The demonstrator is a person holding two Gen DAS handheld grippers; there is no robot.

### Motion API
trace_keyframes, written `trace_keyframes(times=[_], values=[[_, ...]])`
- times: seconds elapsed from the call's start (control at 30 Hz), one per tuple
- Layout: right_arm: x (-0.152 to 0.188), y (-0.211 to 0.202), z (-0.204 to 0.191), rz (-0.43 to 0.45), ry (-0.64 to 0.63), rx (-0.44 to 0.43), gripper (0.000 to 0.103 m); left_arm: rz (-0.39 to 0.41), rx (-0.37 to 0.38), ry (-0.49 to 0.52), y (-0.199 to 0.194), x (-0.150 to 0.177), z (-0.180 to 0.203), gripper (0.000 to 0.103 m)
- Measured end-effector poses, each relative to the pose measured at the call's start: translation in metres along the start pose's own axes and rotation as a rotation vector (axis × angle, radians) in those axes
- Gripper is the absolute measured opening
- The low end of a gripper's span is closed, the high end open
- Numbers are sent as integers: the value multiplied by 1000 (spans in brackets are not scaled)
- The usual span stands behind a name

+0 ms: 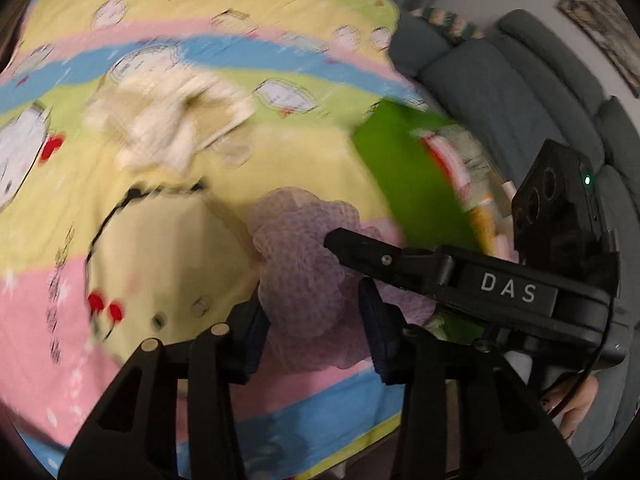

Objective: Organize soft objects
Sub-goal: 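Carry the purple bath puff into the green box and open the right gripper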

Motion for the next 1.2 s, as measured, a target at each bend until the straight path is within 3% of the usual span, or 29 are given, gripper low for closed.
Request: trace_keyframes(times=[0.2,0.3,0.6,0.83,1.2], values=[[-36,-74,-5,207,-2,-5,25,74,90,115,-8,-41,53,40],[-52,-106,-3,301,-1,34,25,113,134,177,-12,-62,82,40],[-86,-140,26,438,67,131,25,171,225,287,-3,-105,138,40],[-108,-124,70,422,153,332,25,107,239,303,44,-120,157,40],[-118,-88,94,331,161,506,25,10,142,273,97,-118,141,45]])
Point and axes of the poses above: each gripper's, at about its wrist camera, not at the fingertips, and y roughly the way its jaws point, z to its right, x to its underside, the point moved 1 cm from there along y, roughly the way its jaws point, and after that the axes turned 5 degrees about x, right-handed, at the moved point
